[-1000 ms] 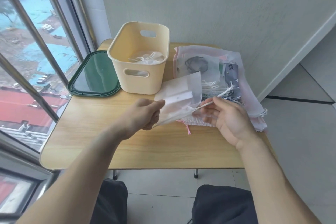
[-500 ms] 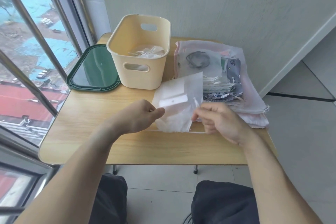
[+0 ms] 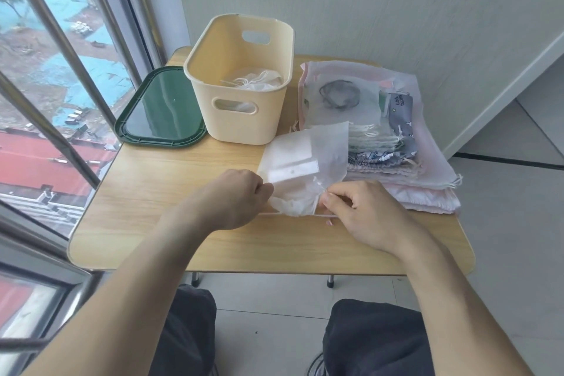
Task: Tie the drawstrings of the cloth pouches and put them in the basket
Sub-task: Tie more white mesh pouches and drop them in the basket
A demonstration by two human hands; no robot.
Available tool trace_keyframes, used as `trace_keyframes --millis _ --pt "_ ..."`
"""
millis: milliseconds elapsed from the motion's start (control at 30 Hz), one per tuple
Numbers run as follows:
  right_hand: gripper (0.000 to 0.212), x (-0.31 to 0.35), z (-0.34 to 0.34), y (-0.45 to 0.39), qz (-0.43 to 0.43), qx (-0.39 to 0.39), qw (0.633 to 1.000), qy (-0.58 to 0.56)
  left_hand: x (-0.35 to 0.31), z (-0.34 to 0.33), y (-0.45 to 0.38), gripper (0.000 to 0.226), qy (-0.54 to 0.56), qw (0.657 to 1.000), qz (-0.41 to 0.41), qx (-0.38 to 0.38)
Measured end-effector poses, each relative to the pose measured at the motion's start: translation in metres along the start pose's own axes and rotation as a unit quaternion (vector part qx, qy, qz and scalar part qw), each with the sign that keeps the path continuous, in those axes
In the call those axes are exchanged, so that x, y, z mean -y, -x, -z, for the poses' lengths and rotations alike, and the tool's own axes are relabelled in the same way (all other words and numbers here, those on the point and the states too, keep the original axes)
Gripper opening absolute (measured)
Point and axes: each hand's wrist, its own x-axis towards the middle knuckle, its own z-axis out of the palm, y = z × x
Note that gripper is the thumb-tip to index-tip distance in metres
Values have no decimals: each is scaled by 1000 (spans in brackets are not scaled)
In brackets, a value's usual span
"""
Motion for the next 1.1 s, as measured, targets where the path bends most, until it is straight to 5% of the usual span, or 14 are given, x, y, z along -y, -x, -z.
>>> trace_keyframes --millis 467,633,800,900,1033,1100 --pt "42 -5 19 3 53 50 985 -159 2 18 0 41 48 999 0 5" --pt "36 -3 17 3 49 71 981 -173 -2 13 -1 47 90 993 -31 -72" --pt "33 2 8 5 58 102 982 -146 -15 12 -6 51 272 938 -103 -190" --pt "31 6 4 7 65 116 983 -125 -15 10 -16 44 353 911 -119 -178" --pt "33 10 4 8 56 127 981 -139 -5 1 -25 23 200 962 -133 -128" --pt "33 12 5 9 51 128 979 -153 -2 -3 -19 27 93 974 -126 -164"
